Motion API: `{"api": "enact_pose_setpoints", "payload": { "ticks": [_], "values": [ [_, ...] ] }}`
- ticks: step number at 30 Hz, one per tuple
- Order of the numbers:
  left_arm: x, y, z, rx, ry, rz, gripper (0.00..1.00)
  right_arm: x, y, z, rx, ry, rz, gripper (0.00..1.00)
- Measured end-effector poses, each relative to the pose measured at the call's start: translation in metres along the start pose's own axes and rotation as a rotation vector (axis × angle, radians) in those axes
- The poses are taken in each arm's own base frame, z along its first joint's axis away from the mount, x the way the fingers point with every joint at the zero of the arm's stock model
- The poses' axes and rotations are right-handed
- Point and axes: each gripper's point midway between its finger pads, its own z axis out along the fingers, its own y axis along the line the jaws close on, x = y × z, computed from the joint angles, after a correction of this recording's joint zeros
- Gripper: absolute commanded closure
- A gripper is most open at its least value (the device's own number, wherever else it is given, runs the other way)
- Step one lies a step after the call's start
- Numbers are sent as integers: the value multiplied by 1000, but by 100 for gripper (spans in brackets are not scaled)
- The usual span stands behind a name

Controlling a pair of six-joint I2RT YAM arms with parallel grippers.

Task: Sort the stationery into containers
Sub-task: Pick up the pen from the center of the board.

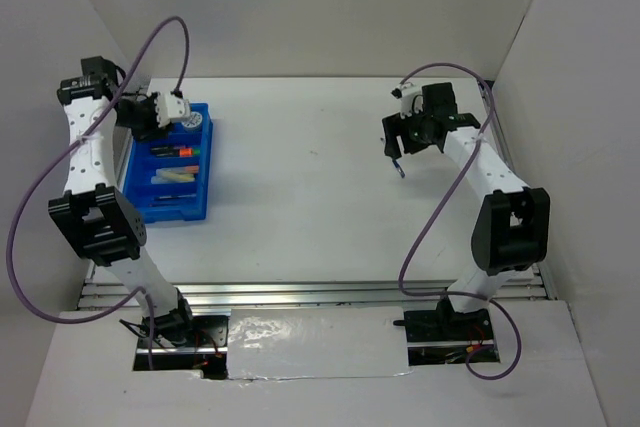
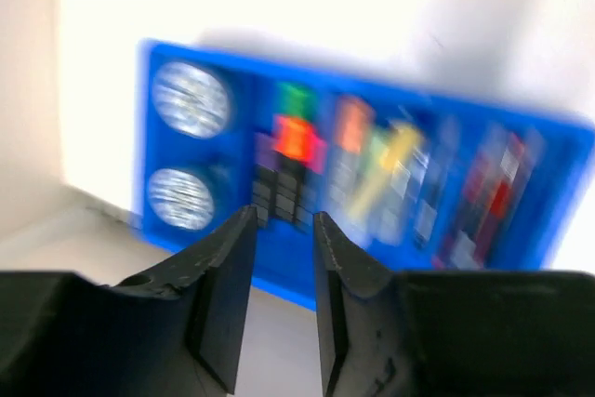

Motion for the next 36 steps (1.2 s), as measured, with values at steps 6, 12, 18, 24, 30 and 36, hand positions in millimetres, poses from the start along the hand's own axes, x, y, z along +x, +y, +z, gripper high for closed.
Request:
{"api": "enact_pose_setpoints", "payload": {
  "ticks": [6,12,18,24,30,36],
  "values": [
    [-76,43,-28,-198,-214,-89,47,31,-34,29,52,99,50,30],
    [-119,16,-23,-213,-322,-177,45,60,-54,65,63,214,72,42],
    [-128,18,-28,-244,-352,-230,44,65,-62,92,63,291,55,51],
    [-125,18,-24,-252,-345,-265,43,69,-69,111,67,352,41,53],
    [-124,15,-18,-246,-329,-283,43,60,-74,125,75,420,33,55],
    [-129,15,-16,-244,-327,-286,43,52,-78,136,88,475,20,60]
  ]
}}
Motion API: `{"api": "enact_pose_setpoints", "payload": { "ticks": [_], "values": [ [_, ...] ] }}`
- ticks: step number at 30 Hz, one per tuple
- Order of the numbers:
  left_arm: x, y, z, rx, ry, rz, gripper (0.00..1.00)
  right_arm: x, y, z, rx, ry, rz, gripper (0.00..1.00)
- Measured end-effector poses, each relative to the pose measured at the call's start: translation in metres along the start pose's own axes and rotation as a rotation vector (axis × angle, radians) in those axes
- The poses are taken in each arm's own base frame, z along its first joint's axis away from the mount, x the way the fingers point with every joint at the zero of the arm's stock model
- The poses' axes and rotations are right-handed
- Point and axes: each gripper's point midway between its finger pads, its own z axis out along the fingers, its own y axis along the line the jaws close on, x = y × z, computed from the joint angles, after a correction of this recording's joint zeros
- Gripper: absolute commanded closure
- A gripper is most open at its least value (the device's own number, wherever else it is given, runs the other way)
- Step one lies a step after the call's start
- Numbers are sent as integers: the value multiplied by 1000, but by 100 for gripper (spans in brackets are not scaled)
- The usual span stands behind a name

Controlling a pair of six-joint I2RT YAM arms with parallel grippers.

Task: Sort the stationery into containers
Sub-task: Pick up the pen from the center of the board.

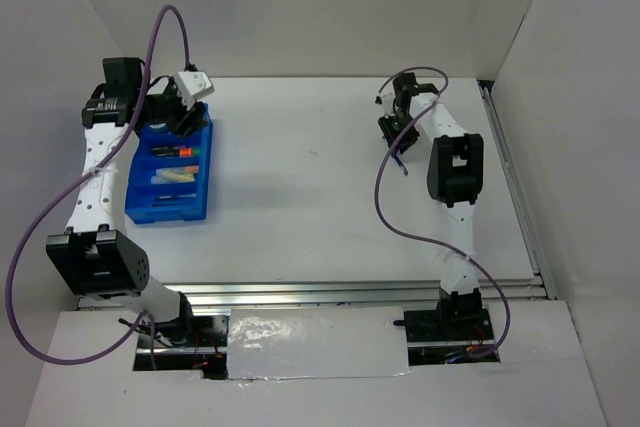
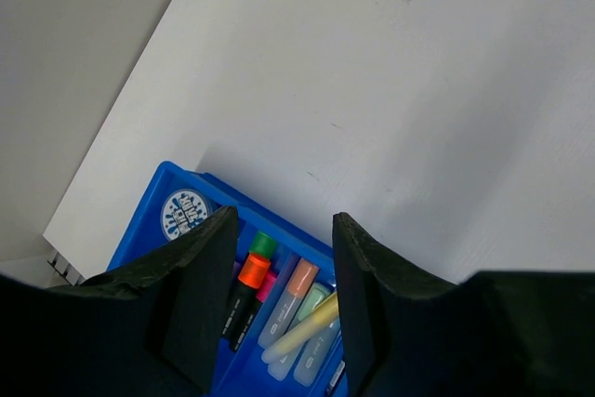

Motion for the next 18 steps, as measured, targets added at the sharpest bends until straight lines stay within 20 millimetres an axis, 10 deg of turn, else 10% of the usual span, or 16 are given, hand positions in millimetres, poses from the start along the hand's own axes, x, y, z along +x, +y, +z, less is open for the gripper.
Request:
{"api": "enact_pose_setpoints", "payload": {
  "ticks": [18],
  "values": [
    [-8,1,8,4,-45,31,44,42,35,-7,-90,194,-87,99]
  ]
}}
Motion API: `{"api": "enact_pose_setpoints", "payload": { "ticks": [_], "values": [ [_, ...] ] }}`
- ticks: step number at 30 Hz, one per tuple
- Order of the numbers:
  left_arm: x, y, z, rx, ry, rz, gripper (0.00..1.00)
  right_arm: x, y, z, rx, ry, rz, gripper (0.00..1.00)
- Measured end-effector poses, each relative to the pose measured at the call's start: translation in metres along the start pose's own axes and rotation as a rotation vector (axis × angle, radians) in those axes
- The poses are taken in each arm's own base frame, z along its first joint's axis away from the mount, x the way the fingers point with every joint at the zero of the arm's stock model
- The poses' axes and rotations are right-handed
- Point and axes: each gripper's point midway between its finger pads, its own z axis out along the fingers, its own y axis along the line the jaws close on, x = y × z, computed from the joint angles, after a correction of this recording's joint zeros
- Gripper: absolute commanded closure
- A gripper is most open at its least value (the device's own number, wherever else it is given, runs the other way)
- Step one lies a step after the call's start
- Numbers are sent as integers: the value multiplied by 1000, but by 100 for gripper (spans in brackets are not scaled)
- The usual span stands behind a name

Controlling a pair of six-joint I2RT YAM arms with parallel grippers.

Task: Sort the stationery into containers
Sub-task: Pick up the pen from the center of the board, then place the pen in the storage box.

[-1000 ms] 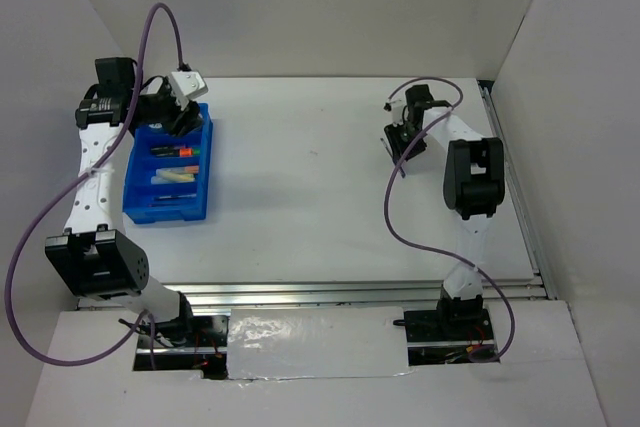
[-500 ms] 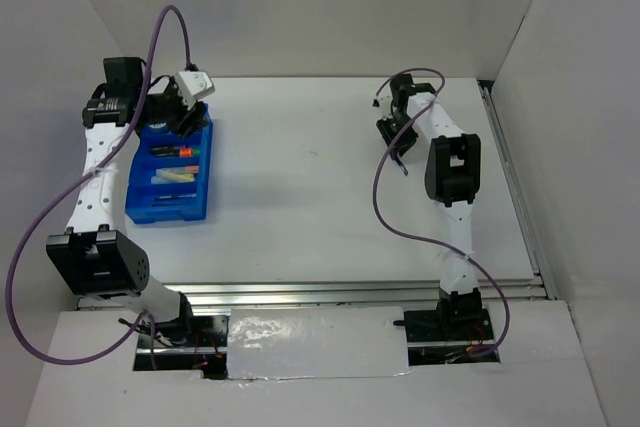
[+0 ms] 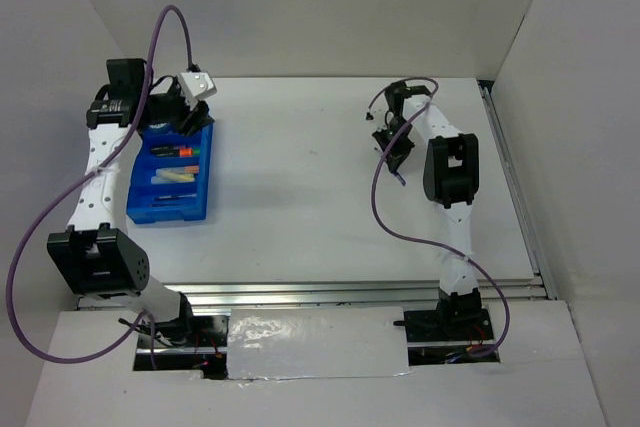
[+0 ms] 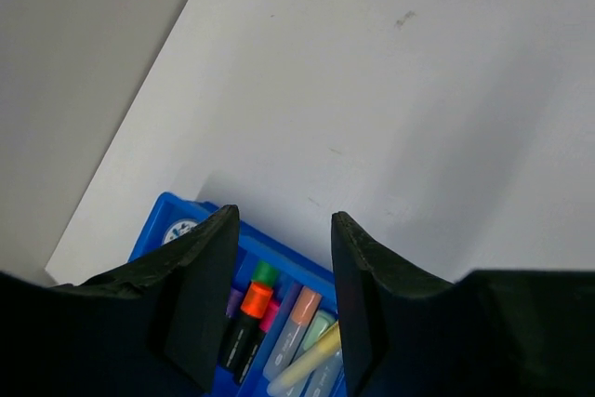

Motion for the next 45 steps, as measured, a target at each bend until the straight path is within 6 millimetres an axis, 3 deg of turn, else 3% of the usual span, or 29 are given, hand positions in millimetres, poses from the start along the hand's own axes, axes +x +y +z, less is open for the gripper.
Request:
{"api": "enact_pose_setpoints", "payload": {
  "ticks": [3,5,10,13,16,18,27,45],
  "values": [
    [-4,-15,13,55,-36,20,44,0,26,-5,-144,-20,-10,100],
    [-9,-32,27,109,-53,82,45,-5,51,-19,-252,-51,-31,100],
    [-42,-128,77,371,-138,355,47,-38,126,-75,-415,-217,-206,100],
    [-55,-177,92,492,-186,512,51,-52,182,-104,-476,-295,-363,100],
    [-63,-206,102,562,-222,630,57,-58,230,-116,-528,-328,-485,100],
    [-63,-216,109,587,-230,683,58,-54,248,-117,-552,-321,-522,100],
    [-38,-225,128,599,-187,810,58,-41,247,-107,-570,-272,-516,100],
    [-21,-201,159,498,-94,876,54,-36,244,-121,-523,-288,-546,100]
  ]
}}
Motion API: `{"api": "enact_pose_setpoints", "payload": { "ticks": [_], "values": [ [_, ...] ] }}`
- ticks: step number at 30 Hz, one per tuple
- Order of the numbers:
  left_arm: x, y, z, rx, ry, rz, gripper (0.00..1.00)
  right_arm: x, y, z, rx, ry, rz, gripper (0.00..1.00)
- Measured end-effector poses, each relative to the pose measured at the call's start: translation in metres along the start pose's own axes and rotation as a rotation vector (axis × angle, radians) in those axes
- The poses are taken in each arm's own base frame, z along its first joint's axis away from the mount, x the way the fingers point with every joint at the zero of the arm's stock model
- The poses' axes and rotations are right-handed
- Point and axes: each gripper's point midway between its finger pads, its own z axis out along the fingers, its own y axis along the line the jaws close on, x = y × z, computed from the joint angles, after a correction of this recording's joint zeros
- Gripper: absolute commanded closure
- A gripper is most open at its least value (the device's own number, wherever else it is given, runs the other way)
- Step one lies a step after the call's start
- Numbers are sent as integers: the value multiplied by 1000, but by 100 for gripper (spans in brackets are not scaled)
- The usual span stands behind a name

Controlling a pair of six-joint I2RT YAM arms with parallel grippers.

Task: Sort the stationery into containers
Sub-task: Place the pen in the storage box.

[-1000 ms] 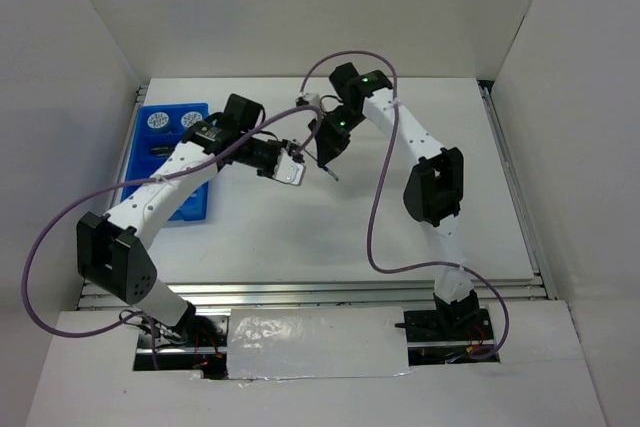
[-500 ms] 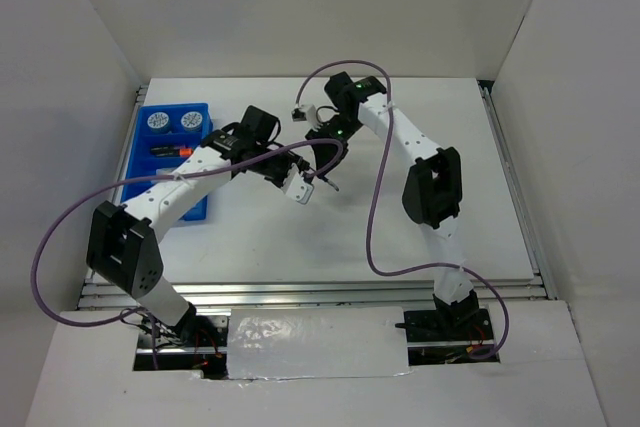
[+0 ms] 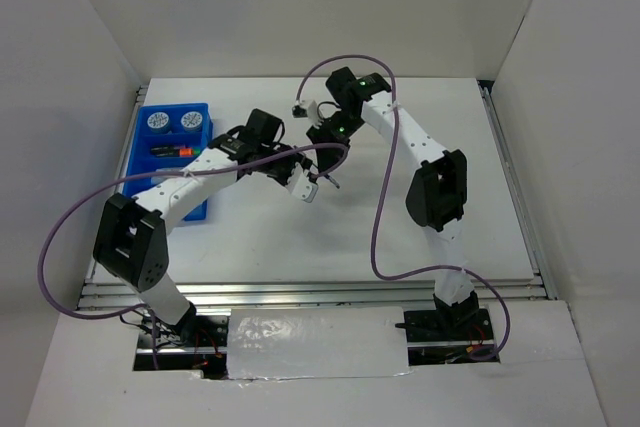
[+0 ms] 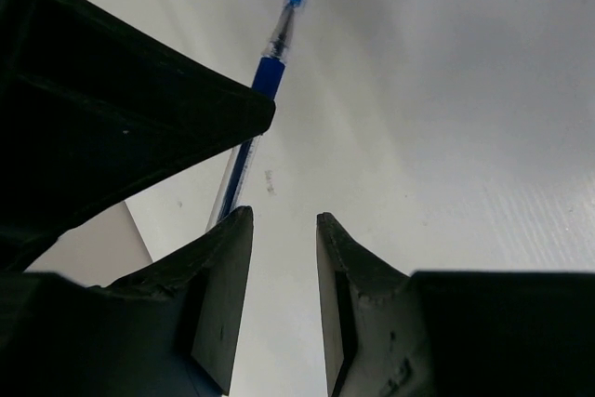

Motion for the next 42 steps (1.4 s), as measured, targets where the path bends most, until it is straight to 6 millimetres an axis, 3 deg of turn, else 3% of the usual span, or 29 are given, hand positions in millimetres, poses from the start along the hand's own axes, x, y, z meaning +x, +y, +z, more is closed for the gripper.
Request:
{"api": "enact_pose_setpoints", "payload": {
  "ticks": [7,13,22,42],
  "values": [
    [16,-16,15,-18,26,14,54,0,4,1,-2,5,-6,100],
    [12,-4,2,-67,-5,44,54,0,4,1,-2,5,-6,100],
    [7,-3,-15,-80,-72,69,52,0,4,1,-2,5,-7,100],
    [8,2,-16,-87,-76,74,53,13,4,11,-9,52,-5,100]
  ]
}}
